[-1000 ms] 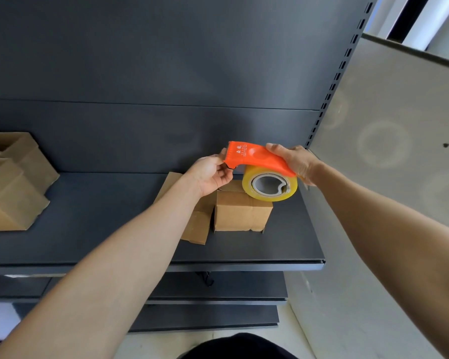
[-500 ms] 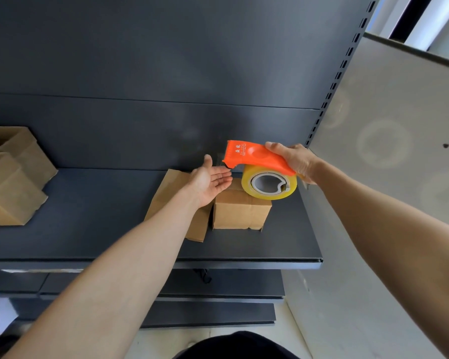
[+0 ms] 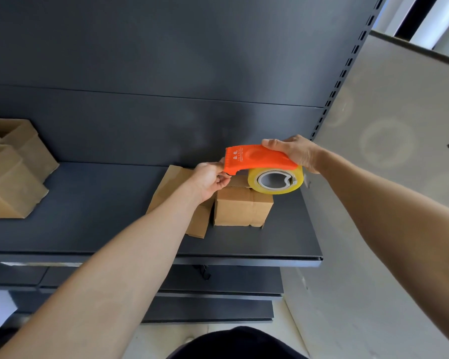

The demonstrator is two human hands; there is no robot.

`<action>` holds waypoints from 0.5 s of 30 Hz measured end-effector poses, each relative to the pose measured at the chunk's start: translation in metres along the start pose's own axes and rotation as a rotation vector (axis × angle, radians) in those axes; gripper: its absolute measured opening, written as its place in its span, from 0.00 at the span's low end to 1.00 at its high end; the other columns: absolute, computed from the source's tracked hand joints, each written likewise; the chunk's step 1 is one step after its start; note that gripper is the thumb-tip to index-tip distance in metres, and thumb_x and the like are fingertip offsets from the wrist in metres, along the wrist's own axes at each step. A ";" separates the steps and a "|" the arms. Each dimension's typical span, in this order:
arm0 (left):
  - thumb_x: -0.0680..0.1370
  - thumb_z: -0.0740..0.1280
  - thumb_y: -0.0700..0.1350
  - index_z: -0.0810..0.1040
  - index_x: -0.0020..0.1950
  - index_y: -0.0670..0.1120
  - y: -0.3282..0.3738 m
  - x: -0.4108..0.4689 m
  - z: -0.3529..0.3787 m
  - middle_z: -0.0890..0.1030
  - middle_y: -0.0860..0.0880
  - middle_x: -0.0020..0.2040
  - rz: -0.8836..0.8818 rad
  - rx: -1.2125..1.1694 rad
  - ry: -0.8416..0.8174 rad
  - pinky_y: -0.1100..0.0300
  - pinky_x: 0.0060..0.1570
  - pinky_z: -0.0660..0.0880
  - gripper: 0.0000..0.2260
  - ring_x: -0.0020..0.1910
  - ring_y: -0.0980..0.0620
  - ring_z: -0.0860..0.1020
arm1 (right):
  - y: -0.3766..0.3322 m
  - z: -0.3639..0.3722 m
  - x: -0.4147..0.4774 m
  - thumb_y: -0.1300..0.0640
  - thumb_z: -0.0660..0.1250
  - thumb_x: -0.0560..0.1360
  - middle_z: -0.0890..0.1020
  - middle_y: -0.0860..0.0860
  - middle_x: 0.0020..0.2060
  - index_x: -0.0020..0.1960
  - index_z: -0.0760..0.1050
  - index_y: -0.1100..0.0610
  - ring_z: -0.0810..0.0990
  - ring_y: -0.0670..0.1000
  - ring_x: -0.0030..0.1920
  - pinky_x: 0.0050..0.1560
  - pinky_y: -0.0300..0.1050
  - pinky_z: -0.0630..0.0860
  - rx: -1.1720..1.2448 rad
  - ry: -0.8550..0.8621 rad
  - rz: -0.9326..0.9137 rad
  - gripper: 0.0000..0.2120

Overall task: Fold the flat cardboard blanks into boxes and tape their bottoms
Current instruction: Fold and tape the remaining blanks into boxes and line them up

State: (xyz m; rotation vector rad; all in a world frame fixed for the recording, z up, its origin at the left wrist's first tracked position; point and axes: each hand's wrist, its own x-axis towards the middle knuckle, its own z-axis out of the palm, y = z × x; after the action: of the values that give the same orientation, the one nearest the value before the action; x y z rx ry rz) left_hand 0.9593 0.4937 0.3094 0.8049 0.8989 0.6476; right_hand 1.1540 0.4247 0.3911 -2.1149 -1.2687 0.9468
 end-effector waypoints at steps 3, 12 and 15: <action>0.78 0.61 0.31 0.74 0.42 0.39 -0.001 0.001 0.003 0.79 0.44 0.37 -0.007 -0.001 0.041 0.60 0.44 0.75 0.07 0.39 0.52 0.76 | -0.003 0.000 0.002 0.34 0.67 0.69 0.84 0.57 0.47 0.52 0.80 0.61 0.83 0.56 0.48 0.58 0.54 0.77 -0.069 -0.021 0.008 0.30; 0.80 0.59 0.34 0.72 0.50 0.38 0.000 0.004 0.005 0.76 0.45 0.31 -0.021 0.003 0.149 0.59 0.43 0.76 0.03 0.27 0.55 0.76 | -0.006 -0.001 -0.005 0.29 0.66 0.59 0.83 0.54 0.51 0.58 0.77 0.59 0.81 0.55 0.51 0.61 0.54 0.75 -0.090 -0.092 0.005 0.41; 0.80 0.59 0.34 0.71 0.52 0.38 -0.001 0.004 0.006 0.77 0.45 0.32 -0.015 0.035 0.142 0.56 0.49 0.78 0.03 0.32 0.53 0.78 | -0.003 -0.002 -0.007 0.28 0.66 0.53 0.83 0.54 0.50 0.58 0.77 0.59 0.81 0.55 0.51 0.62 0.55 0.74 -0.076 -0.104 -0.001 0.44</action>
State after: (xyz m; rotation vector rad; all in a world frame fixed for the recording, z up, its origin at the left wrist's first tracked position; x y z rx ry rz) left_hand 0.9666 0.4943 0.3097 0.7898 1.0467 0.6838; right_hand 1.1520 0.4200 0.3966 -2.1472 -1.3766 1.0356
